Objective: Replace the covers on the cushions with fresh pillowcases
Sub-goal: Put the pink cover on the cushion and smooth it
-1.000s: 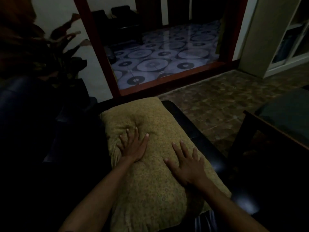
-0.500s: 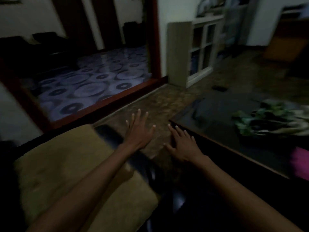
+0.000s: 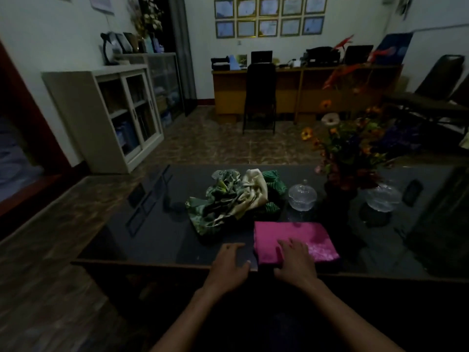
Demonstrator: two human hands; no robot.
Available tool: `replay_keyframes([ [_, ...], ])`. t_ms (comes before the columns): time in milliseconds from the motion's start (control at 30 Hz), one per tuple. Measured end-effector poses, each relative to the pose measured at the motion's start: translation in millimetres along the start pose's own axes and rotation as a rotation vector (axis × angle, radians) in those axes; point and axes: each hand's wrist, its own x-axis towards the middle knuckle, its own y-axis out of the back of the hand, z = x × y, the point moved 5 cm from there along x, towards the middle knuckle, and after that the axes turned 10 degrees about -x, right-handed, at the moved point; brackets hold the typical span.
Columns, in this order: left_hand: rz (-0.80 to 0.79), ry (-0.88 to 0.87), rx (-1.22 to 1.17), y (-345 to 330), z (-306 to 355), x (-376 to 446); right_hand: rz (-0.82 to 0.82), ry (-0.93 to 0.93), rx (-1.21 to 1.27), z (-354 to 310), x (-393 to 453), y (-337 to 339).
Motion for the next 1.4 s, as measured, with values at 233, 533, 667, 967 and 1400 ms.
replay_keyframes([
  [233, -0.074, 0.079, -0.095, -17.9, 17.2, 20.7, 0.2, 0.001, -0.05, 21.0, 16.6, 3.3],
  [533, -0.017, 0.365, -0.893, -2.7, 31.3, 23.1, 0.422, 0.118, 0.339, -35.1, -7.6, 120.1],
  [667, 0.106, 0.251, -0.972, 65.3, 48.9, -2.3, 0.411, 0.311, 0.461, -85.4, -32.2, 167.6],
  [967, 0.328, 0.128, -1.258, 258.2, 50.7, -104.3, 0.198, 0.758, 0.66, -244.9, -108.1, 224.0],
  [1400, 0.314, -0.033, -0.102, 355.5, 3.4, -166.1, 0.404, 0.576, 0.875, -345.2, -102.0, 222.6],
])
